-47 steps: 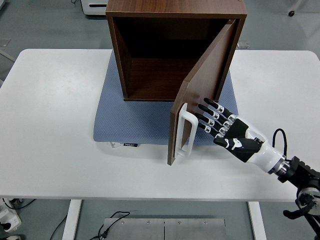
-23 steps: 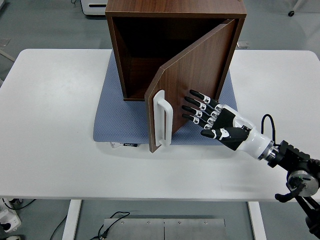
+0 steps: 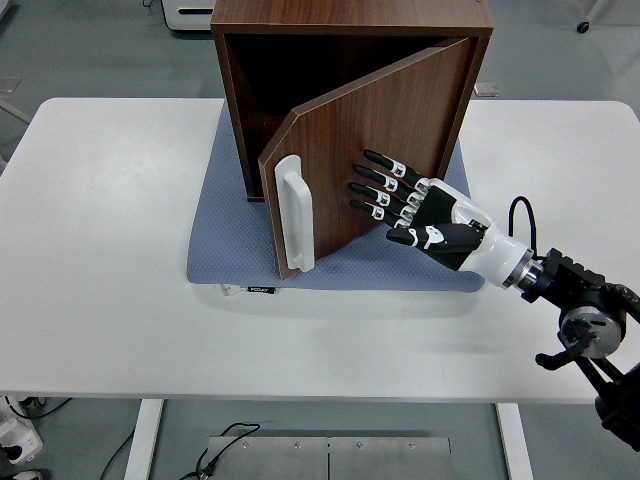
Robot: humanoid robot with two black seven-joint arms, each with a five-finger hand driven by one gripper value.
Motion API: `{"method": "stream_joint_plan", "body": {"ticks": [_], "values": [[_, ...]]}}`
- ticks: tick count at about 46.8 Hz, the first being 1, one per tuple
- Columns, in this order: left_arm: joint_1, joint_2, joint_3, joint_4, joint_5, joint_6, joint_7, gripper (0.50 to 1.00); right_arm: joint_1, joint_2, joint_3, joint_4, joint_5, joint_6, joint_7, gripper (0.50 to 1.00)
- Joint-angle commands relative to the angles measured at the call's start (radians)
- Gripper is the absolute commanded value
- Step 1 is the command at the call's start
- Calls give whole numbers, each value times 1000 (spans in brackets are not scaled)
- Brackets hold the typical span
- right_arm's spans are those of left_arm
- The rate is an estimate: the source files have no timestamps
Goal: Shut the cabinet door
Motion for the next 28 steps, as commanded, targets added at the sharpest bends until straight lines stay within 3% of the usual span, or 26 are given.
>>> {"method": "stream_joint_plan", "body": {"ticks": [1,28], "values": [[-1,0,0,0,0,0,0,1000,12,15,-3,-16,0,0,0,1000],[-6,0,0,-3,0,0,0,1000,115,111,-32,-156,0,0,0,1000]]}}
